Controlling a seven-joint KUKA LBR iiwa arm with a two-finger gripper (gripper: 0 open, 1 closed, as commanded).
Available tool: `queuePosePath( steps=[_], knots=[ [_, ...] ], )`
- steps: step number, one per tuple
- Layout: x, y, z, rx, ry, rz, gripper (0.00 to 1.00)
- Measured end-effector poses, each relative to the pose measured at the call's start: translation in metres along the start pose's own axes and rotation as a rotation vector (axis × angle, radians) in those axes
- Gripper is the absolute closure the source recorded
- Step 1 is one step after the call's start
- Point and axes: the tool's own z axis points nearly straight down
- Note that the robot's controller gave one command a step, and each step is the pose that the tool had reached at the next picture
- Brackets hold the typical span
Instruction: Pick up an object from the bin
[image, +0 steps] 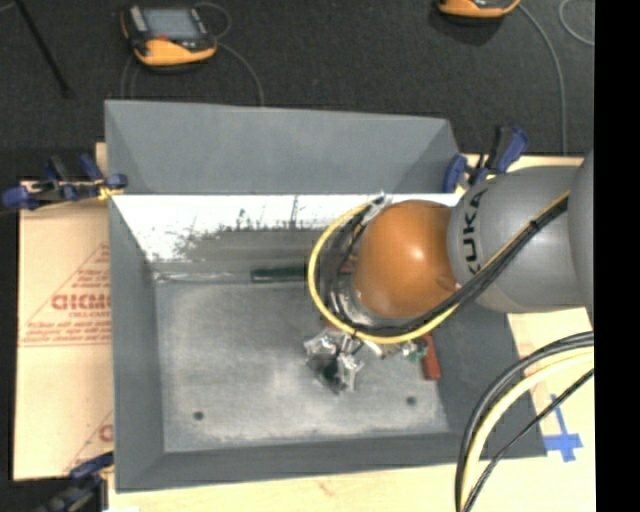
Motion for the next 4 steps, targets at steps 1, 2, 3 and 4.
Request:
queuePosePath(
  steps=[1,2,3,4],
  knots=[
    [0.000,0.000,0.000,0.000,0.000,0.001,1.00],
    [-0.040,-0.016,-0.128,0.001,-0.002,-0.017,1.00],
    [-0.040,-0.016,-0.128,0.000,-0.001,-0.016,1.00],
    [-0.040,-0.021,-0.157,-0.002,0.005,-0.088,1.00]
  ],
)
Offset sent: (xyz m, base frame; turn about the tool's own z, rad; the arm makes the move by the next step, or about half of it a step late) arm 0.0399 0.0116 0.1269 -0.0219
